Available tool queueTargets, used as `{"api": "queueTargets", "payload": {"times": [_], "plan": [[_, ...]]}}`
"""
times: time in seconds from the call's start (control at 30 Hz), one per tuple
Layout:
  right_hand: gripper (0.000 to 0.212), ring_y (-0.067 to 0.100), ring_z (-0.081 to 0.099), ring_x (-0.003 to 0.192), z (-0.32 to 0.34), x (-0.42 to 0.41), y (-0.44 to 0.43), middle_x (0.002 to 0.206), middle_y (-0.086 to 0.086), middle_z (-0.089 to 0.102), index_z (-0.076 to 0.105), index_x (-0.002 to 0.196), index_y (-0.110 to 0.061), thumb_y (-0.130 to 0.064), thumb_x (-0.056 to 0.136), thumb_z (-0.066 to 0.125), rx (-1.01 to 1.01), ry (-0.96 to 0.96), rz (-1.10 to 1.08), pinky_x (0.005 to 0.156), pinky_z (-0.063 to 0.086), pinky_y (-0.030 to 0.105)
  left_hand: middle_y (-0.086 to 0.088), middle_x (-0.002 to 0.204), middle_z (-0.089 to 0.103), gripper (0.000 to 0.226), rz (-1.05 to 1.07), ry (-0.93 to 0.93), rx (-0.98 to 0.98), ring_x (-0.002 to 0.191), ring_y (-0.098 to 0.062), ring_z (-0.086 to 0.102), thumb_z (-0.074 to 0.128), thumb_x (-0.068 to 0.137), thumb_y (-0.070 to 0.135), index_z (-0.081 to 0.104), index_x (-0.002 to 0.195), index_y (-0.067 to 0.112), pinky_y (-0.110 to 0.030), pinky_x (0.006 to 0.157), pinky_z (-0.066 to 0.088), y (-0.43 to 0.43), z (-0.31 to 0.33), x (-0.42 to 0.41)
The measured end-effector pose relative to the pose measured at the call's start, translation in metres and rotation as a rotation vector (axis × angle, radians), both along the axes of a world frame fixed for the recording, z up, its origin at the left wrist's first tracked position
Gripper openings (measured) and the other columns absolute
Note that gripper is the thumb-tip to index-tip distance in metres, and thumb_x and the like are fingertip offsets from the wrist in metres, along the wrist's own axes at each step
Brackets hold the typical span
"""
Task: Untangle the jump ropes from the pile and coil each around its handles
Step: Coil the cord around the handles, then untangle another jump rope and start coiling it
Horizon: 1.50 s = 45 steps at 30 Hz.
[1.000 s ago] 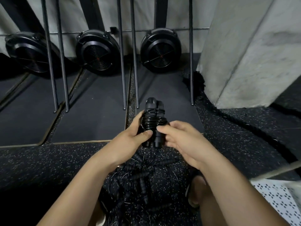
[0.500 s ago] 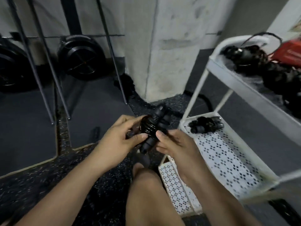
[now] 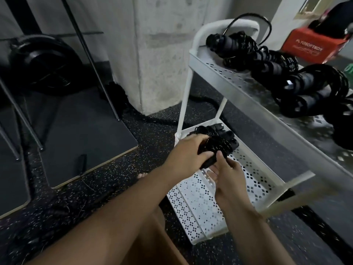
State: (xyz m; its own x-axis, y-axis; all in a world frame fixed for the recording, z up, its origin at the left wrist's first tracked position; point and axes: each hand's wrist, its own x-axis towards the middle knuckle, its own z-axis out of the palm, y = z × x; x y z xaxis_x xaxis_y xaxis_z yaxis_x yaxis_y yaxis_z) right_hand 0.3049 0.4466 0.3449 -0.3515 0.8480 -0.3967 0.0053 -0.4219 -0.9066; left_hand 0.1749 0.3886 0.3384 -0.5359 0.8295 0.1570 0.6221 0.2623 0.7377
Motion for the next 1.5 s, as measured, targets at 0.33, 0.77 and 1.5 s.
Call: {"api": "queueTargets", "payload": {"times": [0.33, 0.77, 1.5], "plan": [[0.024, 0.023, 0.064, 0.131, -0.003, 0.002, 0.004, 0.133, 0.013, 0.07, 0.067, 0.129, -0.01, -0.014, 0.106, 0.061, -0.065, -0.029, -0.047, 0.115, 0.049, 0.042, 0.004, 0.136, 0.042, 0.083, -0.085, 0.277, -0.193, 0.127, -0.02, 0.042, 0.071, 0.098, 0.05, 0.031, 0.167, 0.027, -0.04, 0.106, 0.047, 0.036, -0.022, -0.002], [0.053, 0.011, 0.043, 0.145, 0.006, 0.027, -0.014, 0.156, -0.014, 0.04, 0.054, 0.143, -0.05, -0.034, 0.097, 0.073, 0.449, -0.226, 0.118, 0.12, 0.04, 0.05, 0.007, 0.129, 0.047, 0.072, -0.061, 0.298, -0.099, 0.124, -0.017, 0.047, 0.069, 0.095, 0.06, 0.049, 0.157, 0.029, -0.044, 0.105, 0.045, -0.021, -0.006, -0.023], [0.016, 0.015, 0.07, 0.103, -0.174, -0.231, -0.179, 0.112, -0.007, 0.074, 0.071, 0.116, -0.03, -0.034, 0.1, 0.073, 0.651, -0.557, 1.527, 0.095, 0.054, 0.037, 0.004, 0.103, 0.078, 0.017, 0.609, -0.316, -0.359, 0.091, -0.016, 0.072, 0.072, 0.098, 0.029, 0.074, 0.116, 0.027, -0.031, 0.081, 0.057, -0.33, -0.218, -0.135]]}}
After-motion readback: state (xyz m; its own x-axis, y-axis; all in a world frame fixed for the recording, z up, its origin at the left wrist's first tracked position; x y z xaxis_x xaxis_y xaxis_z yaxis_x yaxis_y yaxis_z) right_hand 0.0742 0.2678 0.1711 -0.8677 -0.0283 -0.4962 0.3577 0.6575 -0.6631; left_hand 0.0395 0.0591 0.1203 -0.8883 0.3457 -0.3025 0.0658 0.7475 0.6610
